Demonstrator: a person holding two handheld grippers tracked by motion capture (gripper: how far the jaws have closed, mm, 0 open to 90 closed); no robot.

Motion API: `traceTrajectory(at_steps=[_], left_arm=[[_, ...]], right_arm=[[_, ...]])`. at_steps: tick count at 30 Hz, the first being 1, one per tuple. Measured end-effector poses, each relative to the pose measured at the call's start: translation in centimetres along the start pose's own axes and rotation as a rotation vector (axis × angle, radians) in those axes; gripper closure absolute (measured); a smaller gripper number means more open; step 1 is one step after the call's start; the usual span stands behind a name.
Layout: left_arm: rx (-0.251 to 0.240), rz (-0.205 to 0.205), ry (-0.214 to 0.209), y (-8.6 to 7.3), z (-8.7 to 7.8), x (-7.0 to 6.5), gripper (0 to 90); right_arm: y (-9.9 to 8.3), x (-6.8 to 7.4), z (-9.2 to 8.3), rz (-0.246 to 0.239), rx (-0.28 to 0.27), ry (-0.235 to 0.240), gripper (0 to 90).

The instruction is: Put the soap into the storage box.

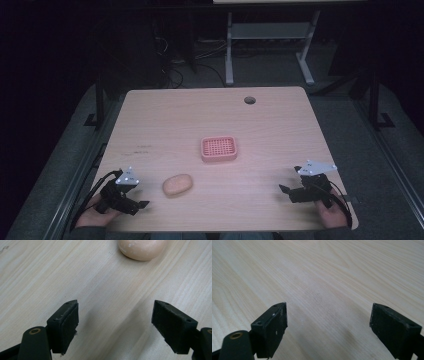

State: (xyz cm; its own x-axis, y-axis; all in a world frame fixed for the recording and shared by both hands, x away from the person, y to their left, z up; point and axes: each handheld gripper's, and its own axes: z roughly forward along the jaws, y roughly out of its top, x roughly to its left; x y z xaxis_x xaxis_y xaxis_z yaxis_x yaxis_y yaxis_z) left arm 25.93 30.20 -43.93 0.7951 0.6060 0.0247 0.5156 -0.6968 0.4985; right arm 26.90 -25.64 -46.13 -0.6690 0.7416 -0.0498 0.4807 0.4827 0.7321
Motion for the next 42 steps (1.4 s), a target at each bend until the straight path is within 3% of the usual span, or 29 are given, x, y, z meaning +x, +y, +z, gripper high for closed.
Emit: traceTrajectory(at_steps=[19,34,42], left_arm=[[-0.002,0.077,-0.026,1.3,0.7,-1.0,22.1],[0.003,0.116,-0.023,2.4,1.1,-1.3,22.1],[-0.003,0.115,-0.028,2.9,1.1,-1.0,22.1]], right_arm=[[0.3,0.2,0.4,-0.023,0.013,0.019,14.1],[0.5,0.3,0.6,-0.032,0.017,0.024,14.1],[0.5,0.2,0.6,-0.031,0.011,0.023,14.1]])
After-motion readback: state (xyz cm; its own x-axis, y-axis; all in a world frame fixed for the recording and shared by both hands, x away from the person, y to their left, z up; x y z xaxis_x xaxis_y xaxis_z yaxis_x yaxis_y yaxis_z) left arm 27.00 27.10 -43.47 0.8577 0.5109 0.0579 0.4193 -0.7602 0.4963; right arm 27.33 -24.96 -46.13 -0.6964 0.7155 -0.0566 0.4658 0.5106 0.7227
